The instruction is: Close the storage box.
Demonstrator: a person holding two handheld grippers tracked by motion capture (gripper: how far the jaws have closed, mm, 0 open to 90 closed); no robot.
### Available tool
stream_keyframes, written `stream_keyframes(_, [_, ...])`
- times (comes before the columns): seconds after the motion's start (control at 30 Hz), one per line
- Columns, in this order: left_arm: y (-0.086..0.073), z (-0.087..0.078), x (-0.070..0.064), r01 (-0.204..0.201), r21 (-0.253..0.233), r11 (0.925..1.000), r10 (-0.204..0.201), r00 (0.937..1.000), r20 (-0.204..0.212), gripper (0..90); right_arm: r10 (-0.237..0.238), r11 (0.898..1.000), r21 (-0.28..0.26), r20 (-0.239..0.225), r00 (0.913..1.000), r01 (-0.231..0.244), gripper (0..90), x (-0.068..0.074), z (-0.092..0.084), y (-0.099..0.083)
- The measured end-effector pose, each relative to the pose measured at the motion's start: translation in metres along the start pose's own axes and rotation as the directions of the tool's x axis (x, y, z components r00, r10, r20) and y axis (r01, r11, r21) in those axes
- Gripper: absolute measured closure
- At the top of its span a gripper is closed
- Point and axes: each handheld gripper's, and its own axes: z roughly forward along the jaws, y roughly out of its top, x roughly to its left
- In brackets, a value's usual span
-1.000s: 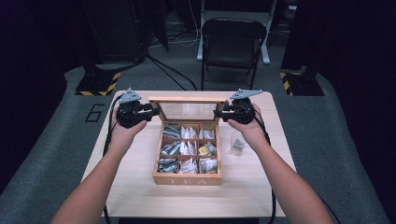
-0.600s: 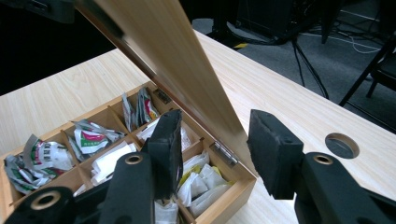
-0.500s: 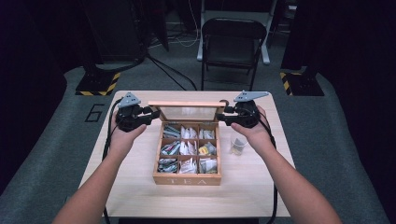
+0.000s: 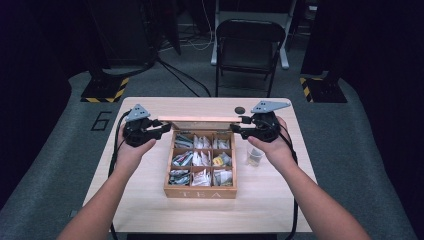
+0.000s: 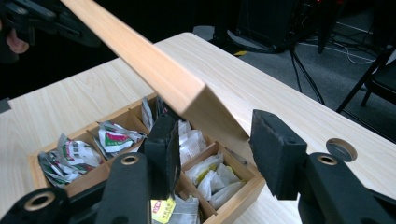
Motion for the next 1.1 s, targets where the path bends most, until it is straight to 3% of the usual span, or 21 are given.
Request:
stream_keyframes(0.37, [-0.005,-0.003,-0.003,-0.001,0.014,0.9999,0.001,0.9999,0.011,60.6,-0.034,0.999,0.003,0.01,0.9994,0.034,56.2,0.008,-0.007,-0.003])
stream_keyframes(0.47, [-0.008,-0.007,-0.006,0.003,0.013,0.9999,-0.004,0.9997,0.025,56.7,-0.052,0.999,0.006,0.002,0.9986,0.052,55.7,0.011,-0.008,-0.008])
stream_keyframes(0.63, [-0.012,-0.017,-0.013,-0.023,0.028,0.9993,0.022,0.9991,0.035,55.8,-0.065,0.998,0.014,0.001,0.9979,0.065,55.2,0.017,-0.01,-0.015])
stream_keyframes(0.83, [-0.013,-0.029,-0.022,-0.032,0.007,0.9995,0.031,0.9985,0.045,56.0,-0.068,0.998,0.013,0.007,0.9976,0.068,54.9,0.022,-0.011,-0.023])
stream_keyframes(0.97, [-0.012,-0.032,-0.028,-0.062,0.017,0.9979,0.061,0.9976,0.031,56.0,-0.081,0.997,0.007,0.013,0.9966,0.081,54.9,0.026,-0.012,-0.028])
stream_keyframes(1.1, [-0.016,-0.033,-0.03,-0.059,0.009,0.9982,0.059,0.9979,0.027,56.4,-0.087,0.996,-0.003,0.01,0.9962,0.087,54.7,0.028,-0.012,-0.032])
